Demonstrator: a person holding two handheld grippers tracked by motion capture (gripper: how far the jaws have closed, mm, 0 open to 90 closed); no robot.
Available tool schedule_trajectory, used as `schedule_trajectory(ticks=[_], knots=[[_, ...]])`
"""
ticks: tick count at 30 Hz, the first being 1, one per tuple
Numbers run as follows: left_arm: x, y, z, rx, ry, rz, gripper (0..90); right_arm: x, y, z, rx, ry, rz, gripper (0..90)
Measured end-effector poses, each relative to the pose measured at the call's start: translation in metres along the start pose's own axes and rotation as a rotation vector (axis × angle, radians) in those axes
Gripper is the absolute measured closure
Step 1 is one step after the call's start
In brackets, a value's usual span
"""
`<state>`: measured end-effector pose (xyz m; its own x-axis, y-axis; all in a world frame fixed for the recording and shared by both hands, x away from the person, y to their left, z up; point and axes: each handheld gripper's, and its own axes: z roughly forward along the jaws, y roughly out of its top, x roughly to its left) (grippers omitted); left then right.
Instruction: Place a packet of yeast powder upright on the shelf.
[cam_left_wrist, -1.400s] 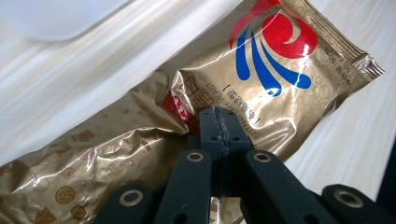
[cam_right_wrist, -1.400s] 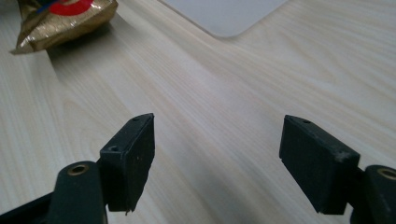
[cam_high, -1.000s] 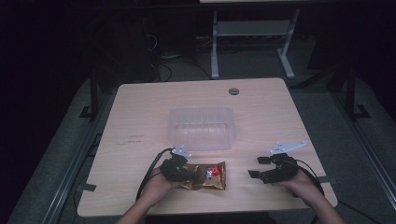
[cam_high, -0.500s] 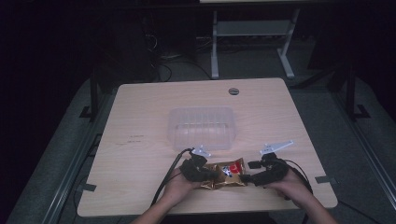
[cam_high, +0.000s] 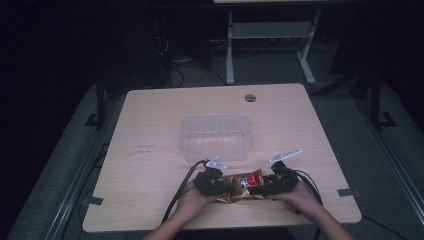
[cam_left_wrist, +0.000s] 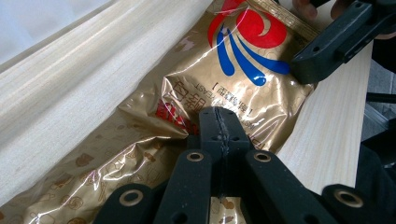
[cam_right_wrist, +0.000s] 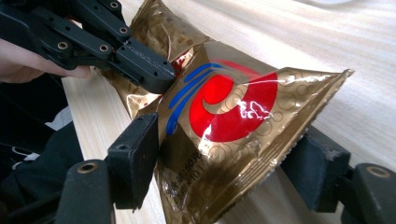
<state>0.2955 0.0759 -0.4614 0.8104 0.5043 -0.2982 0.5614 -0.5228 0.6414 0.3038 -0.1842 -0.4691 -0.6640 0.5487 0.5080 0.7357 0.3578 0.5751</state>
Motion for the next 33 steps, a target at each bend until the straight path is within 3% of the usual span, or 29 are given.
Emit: schedule_trajectory(ticks=[10, 16, 19, 27, 33], knots=[[-0.004, -0.006, 0.000, -0.026, -0.021, -0.030, 89.9, -0.004, 0.005, 0.007, 0.021, 0.050, 0.021, 42.4], [-0.004, -0.008, -0.001, -0.027, -0.035, -0.035, 89.9, -0.004, 0.010, 0.010, 0.034, 0.069, 0.026, 56.8], [-0.004, -0.009, -0.002, -0.022, -0.040, -0.031, 89.9, -0.005, 0.011, 0.009, 0.029, 0.074, 0.007, 66.0], [-0.004, -0.007, -0.006, -0.029, -0.067, -0.023, 89.8, -0.003, 0.011, 0.004, 0.022, 0.093, -0.015, 79.3], [-0.004, -0.003, -0.021, -0.048, -0.044, 0.018, 89.8, -0.001, 0.013, -0.003, 0.001, 0.124, -0.012, 84.7]])
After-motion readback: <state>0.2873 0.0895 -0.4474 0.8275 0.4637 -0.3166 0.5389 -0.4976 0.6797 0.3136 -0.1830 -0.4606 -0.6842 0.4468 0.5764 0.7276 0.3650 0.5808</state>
